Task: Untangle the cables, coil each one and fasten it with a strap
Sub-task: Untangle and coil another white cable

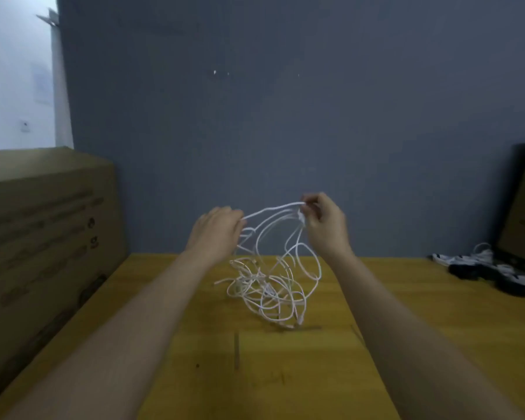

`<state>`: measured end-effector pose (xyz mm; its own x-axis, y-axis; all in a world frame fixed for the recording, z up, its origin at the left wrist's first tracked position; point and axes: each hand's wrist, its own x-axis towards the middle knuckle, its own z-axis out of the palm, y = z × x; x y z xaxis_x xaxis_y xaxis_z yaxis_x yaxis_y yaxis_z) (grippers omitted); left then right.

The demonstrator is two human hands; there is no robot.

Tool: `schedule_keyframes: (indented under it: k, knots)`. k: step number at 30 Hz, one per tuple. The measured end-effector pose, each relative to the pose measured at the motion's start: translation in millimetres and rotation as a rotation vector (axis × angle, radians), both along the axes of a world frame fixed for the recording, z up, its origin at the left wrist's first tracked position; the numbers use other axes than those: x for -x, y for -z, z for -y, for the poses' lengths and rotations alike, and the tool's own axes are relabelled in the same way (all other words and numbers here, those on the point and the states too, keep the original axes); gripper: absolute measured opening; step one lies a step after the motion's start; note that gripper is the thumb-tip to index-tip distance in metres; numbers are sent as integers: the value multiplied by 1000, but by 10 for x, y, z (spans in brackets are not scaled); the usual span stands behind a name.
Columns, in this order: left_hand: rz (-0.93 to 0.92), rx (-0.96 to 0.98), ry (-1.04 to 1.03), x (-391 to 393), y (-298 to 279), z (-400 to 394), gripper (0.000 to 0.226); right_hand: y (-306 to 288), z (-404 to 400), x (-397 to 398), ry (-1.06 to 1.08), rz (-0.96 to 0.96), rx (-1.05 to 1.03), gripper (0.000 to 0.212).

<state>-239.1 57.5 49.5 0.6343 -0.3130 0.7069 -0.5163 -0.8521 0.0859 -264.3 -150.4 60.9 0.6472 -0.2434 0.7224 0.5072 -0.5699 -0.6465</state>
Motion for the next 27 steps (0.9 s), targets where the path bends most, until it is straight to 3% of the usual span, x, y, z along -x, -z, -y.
schedule_keyframes:
  k: [2,4,6,9,10,12,15,18,20,23,27]
  knots:
    - [116,118,36,-91,-139,99,27,-102,30,-70,1,114,-50,9]
    - [86,137,37,-200,-57,156,27,94,99,-156,31,70,-12,6]
    - [-105,106,95,-312,270,191,22,529,229,-252,71,-126,162,2]
    - [-642,142,328,-347,815,167,26,1184,399,-257,17,-587,516,16]
    - [-721,194,393,-355,960,148,28,1326,433,-220,11,-659,589,17]
    - [-725,349,418,-405,1194,97,20,1498,421,-116,-36,-694,613,17]
    - [-672,467,263,-601,1532,-43,19,1655,260,-9,-118,-673,697,28]
    - [-663,421,97,-861,1873,-218,22,1720,54,4,-127,-723,771,48]
    - [-666,380,46,-1013,2025,-284,23,1748,-77,-24,-159,-836,742,60]
    - [-660,374,0,-1231,2099,-282,26,1812,-209,-133,-119,-836,813,79]
    - [-691,240,-54,-1548,2206,-272,34,1949,-153,-411,-40,-760,885,69]
